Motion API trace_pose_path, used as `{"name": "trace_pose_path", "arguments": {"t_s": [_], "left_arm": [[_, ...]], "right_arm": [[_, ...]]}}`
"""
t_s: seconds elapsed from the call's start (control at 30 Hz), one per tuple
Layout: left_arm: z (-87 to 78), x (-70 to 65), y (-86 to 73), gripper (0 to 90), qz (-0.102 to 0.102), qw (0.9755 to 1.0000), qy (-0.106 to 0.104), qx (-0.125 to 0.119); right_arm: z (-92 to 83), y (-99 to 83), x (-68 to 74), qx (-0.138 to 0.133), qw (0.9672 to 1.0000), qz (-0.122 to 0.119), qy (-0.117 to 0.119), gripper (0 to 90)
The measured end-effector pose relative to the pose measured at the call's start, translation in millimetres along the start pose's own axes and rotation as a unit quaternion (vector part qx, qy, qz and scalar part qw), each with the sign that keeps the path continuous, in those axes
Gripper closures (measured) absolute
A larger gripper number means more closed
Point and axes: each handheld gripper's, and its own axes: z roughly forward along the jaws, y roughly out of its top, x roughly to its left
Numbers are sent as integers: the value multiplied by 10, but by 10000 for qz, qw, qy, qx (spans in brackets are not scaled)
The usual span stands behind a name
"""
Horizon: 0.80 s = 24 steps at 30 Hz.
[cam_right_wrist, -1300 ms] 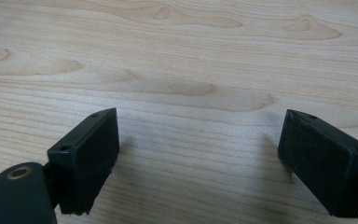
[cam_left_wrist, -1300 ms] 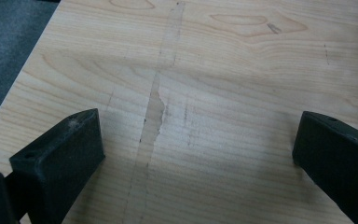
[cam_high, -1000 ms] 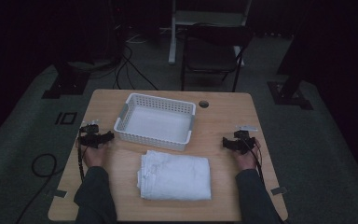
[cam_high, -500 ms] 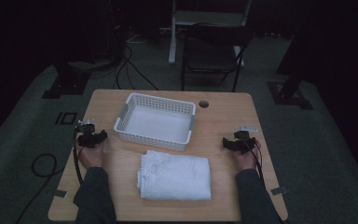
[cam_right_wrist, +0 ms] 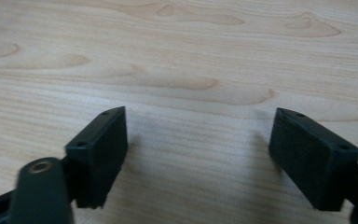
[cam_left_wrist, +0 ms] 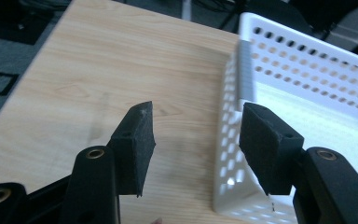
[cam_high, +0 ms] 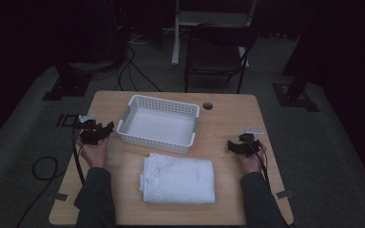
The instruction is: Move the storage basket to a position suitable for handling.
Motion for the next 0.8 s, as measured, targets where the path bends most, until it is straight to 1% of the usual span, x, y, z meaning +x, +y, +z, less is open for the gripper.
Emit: {"name": "trace_pose_path", "arguments": {"t_s": [0.03, 0.07, 0.1, 0.13, 0.17, 0.23, 0.33, 0.4, 0.43, 0.47, 0.57, 0.63, 0.7, 0.77, 0.8], "left_arm": [[5, -30, 7, 442, 42, 10000, -39, 11], [16, -54, 16, 443, 92, 9999, -105, 27], [29, -80, 25, 442, 153, 9998, -129, 50], [39, -97, 28, 443, 176, 9997, -156, 40], [48, -102, 26, 444, 154, 9996, -211, 44], [79, -107, 16, 456, 134, 9995, -244, 124], [120, -127, -6, 465, 212, 9991, -284, 233], [134, -145, -13, 472, 230, 9989, -302, 276], [134, -145, -13, 473, 230, 9989, -302, 276], [147, -157, -16, 473, 212, 9987, -352, 317], [167, -186, -32, 481, 292, 9982, -360, 383], [171, -203, -38, 500, 317, 9978, -422, 413], [173, -209, -35, 517, 259, 9973, -552, 419], [177, -218, -38, 531, 248, 9969, -627, 414], [184, -226, -42, 540, 242, 9966, -666, 428]], "right_arm": [[-13, 3, -2, 36, 10000, -16, 17, 244], [-26, 6, -2, 54, 10000, -19, 15, 284], [-40, 6, -1, 58, 10000, -16, 12, 337], [-54, 5, 0, 65, 10000, -11, 22, 367], [-63, 6, 2, 69, 10000, 14, 60, 384], [-85, 14, 7, 21, 9999, 80, 139, 410], [-160, 58, 45, -140, 9995, 96, 263, 427], [-220, 95, 86, -243, 9991, 41, 342, 433], [-220, 95, 86, -243, 9991, 41, 342, 433], [-248, 111, 111, -280, 9989, 13, 375, 435], [-317, 164, 218, -371, 9980, -112, 495, 438], [-344, 189, 279, -398, 9975, -190, 551, 438], [-375, 213, 334, -450, 9969, -252, 601, 436], [-412, 237, 383, -494, 9962, -265, 668, 434], [-431, 249, 402, -518, 9956, -252, 740, 434]]}}
